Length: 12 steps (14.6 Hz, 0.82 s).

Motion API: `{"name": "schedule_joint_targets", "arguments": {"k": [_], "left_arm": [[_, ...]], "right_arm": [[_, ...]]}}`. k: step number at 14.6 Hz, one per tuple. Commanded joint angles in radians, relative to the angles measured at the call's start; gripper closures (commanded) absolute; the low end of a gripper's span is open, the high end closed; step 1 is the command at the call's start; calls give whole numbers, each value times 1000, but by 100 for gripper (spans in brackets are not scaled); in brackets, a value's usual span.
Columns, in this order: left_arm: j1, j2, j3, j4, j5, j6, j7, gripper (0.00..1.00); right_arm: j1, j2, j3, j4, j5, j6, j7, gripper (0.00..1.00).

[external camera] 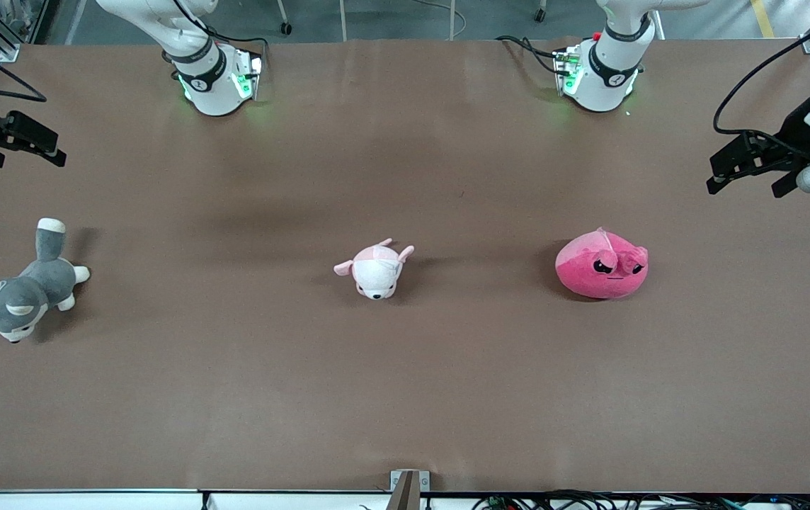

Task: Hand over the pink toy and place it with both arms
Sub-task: 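Move the left gripper down toward the hot-pink plush toy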

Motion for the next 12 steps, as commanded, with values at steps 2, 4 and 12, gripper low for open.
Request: {"name": "schedule_joint_targets", "arguments": {"k": [2, 4, 12], "left_arm": [[-6, 9, 0, 20, 23, -21, -1, 0], [-11, 21, -2, 23, 21, -21, -3, 0], [-8, 138, -3, 18, 21, -21, 0, 0]], "right_arm": [[-11, -28, 9, -29, -16, 5, -9, 0], [-9, -28, 9, -29, -16, 3, -9, 0], [-9, -25, 9, -21, -16, -9, -9, 0]]}}
